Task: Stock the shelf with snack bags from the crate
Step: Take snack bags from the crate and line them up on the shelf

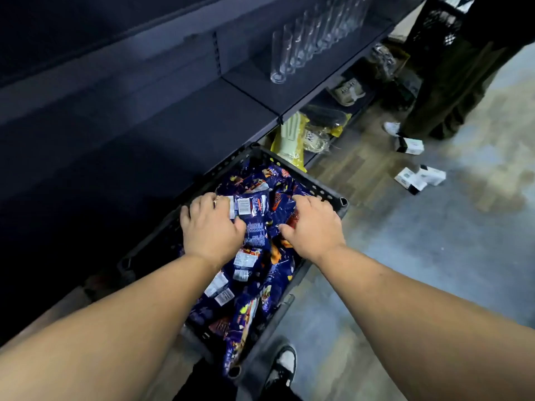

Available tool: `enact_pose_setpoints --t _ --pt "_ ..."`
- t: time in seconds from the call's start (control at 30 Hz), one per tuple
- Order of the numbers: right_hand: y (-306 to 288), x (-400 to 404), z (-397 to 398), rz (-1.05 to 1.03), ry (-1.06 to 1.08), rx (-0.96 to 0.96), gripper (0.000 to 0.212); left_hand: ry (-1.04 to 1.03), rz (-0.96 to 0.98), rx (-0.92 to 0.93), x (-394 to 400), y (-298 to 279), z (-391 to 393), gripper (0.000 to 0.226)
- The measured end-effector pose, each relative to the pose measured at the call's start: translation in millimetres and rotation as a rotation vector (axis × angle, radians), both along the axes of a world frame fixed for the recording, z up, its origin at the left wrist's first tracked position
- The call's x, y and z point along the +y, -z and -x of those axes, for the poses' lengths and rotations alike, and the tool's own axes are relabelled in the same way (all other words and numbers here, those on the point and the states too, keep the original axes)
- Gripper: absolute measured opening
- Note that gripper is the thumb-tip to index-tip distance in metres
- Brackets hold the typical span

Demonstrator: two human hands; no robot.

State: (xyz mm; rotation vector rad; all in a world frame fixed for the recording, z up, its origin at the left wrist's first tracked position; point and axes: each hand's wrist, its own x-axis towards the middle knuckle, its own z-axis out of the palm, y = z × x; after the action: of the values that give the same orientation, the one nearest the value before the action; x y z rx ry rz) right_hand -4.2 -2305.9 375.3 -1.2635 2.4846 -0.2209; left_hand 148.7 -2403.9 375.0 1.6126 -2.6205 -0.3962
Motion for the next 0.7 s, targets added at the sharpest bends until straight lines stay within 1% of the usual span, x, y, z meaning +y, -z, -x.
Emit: enact_pose_setpoints --t 0.17,0.33,0.53,0.7 --pt "0 -8 -13 -0.016 -0.126 -0.018 0.07 -0.097 -0.023 0.004 9 3 -23 0.045" --pt "-8 -25 -35 -0.058 -0.224 0.026 0.067 -0.164 -0.056 0.022 8 1 -51 0.051" --pt "-19 -50 -55 -0.071 -0.323 0.032 0.069 -0.241 -0.085 0.017 6 -4 -78 0.051" --pt "-17 -73 -65 -0.085 -0.458 0.064 0.068 -0.347 -0.11 0.053 6 -1 -94 0.051"
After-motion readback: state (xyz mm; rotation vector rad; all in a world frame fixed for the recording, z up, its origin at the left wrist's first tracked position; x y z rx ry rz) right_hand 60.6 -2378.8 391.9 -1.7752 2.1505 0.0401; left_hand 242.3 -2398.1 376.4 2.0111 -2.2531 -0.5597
